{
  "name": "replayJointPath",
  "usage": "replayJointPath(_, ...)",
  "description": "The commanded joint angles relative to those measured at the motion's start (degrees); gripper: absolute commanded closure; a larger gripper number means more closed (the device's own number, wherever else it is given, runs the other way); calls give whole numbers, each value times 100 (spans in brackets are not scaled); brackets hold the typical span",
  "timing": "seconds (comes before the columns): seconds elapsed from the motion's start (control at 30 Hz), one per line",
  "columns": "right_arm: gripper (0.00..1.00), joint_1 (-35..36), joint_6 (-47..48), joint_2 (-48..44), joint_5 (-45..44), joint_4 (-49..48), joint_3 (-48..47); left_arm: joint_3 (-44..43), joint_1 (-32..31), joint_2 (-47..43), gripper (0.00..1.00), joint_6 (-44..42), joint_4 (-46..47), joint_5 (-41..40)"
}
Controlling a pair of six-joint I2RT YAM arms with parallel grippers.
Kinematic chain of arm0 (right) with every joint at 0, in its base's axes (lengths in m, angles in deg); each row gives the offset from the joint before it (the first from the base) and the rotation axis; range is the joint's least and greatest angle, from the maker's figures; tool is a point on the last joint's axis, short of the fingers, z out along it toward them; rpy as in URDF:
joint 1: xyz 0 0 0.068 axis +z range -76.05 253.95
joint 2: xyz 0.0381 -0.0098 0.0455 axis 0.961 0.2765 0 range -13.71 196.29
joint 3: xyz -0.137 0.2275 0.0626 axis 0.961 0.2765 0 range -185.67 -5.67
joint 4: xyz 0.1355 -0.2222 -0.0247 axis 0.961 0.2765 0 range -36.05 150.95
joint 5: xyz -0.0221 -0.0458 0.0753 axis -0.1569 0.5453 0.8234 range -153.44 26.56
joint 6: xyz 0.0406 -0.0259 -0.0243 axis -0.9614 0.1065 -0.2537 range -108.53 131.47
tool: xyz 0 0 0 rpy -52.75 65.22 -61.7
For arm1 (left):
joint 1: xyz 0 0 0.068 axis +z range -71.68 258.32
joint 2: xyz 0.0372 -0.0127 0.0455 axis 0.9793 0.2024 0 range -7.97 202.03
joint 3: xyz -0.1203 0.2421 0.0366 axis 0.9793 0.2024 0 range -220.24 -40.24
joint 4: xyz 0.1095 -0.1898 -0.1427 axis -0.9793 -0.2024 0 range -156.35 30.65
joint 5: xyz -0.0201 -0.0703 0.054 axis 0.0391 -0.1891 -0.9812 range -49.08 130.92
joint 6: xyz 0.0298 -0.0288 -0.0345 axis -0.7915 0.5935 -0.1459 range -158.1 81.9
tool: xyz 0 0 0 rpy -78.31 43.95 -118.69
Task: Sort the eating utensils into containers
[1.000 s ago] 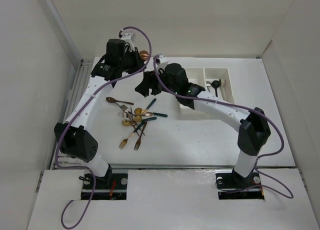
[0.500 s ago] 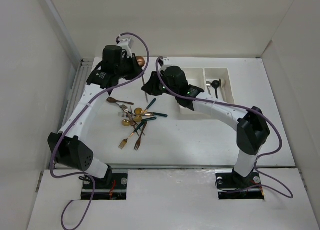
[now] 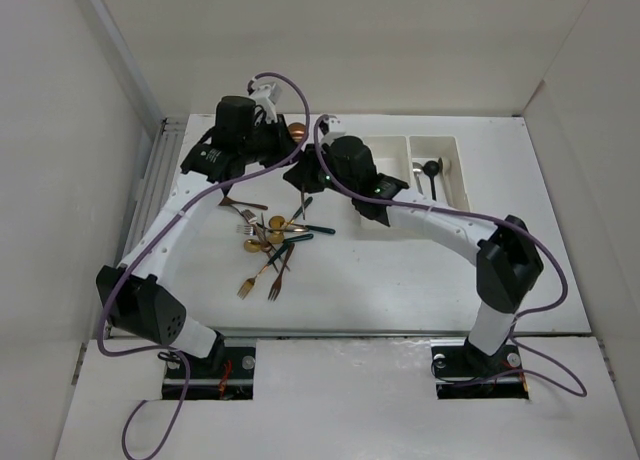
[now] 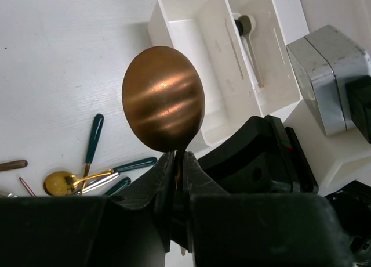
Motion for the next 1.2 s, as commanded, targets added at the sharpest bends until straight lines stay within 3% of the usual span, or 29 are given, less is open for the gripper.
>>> replayJointPath(0.0, 100, 19, -54, -434, -516, -419, 239, 26, -135, -337, 99, -37, 99, -4)
replayJointPath(0.1, 100, 19, -54, -785, -1147, -419, 477, 26, -240, -337, 67, -188, 46, -836)
replayJointPath(0.13, 100, 19, 59, -899, -1290, -419, 669, 78, -241, -337, 41, -258, -15, -1110)
replayJointPath(0.17, 100, 19, 295, -1135, -1404, -419, 767, 78, -241, -337, 29, -310, -15, -1383)
replayJointPath(0.27, 100, -349, 718, -1462, -1634, 262, 899, 78, -241, -389, 6, -442, -121, -2420)
replayJointPath(0.3, 100, -507, 989, -1463, -1695, 597, 786, 26, -241, -389, 3, -443, -182, -2675)
replayJointPath(0.43, 100, -1517, 1843, -1314, -1949, 2574, 171, 148, 48, -503, 2, -513, -130, -3546)
replayJointPath(0.53, 100, -2335, 2422, -1042, -2468, 3438, 20, 533, 321, -688, 2, -513, -7, -3609)
replayJointPath(0.7, 100, -3302, 2679, -717, -2583, 3396, 380, 1299, 839, -1241, 2, -513, 309, -3267)
replayJointPath(0.93, 99, -3418, 2952, 293, -2995, 2982, -118, 2204, 1437, -1813, 9, -671, 591, -2968)
replayJointPath(0.97, 96, -3470, 2952, 530, -2996, 3148, -233, 2301, 1438, -1865, 11, -671, 643, -2968)
replayJointPath(1.03, 79, -3471, 2952, 672, -2996, 3254, -418, 2591, 1491, -1980, 11, -671, 644, -2802)
replayJointPath(1.1, 54, -3471, 2899, 725, -3049, 3325, -550, 2793, 1543, -1980, 12, -523, 644, -2617)
replayJointPath(1.17, 46, -3471, 2838, 621, -3049, 3325, -551, 3075, 1596, -2033, 14, -303, 644, -2371)
